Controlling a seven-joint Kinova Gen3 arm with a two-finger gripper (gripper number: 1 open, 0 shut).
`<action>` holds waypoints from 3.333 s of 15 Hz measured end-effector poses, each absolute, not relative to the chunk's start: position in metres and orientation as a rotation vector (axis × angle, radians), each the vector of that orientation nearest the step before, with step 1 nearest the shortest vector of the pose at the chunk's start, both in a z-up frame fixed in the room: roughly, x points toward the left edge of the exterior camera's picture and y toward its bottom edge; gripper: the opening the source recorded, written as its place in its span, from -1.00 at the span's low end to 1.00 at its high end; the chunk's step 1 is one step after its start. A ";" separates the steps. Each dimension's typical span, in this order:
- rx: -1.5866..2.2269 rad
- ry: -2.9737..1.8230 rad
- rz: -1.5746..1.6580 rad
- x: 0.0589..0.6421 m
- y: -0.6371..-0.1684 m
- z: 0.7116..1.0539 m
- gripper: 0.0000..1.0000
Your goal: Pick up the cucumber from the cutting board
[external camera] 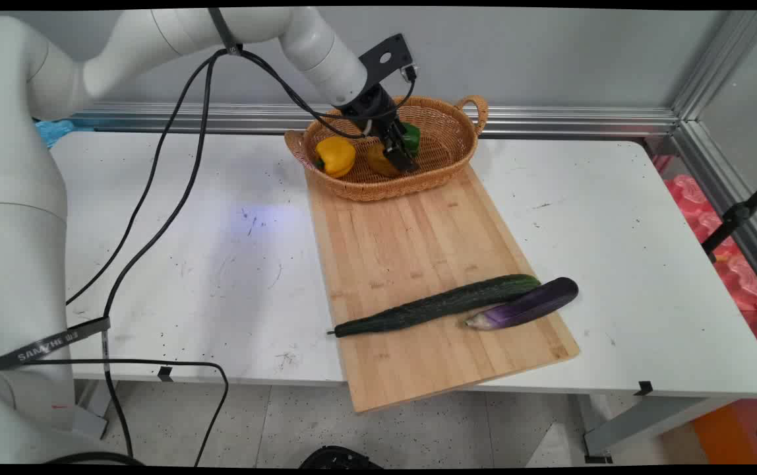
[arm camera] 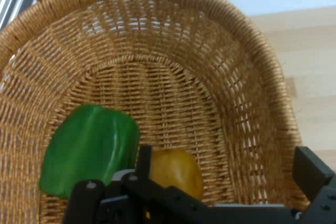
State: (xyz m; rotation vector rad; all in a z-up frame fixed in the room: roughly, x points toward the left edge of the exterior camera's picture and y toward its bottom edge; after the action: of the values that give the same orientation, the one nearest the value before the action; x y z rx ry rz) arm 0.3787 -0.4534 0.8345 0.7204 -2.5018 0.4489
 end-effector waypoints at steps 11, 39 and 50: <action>0.688 -2.447 0.361 0.328 -0.421 0.901 1.00; 0.697 -2.570 0.140 0.255 -0.237 0.845 1.00; 0.769 -2.589 0.130 0.265 -0.238 0.794 1.00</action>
State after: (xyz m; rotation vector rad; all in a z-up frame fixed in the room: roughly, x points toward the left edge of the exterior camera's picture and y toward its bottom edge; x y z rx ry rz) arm 0.2645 -0.2382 0.7943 0.7692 -2.5891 0.1300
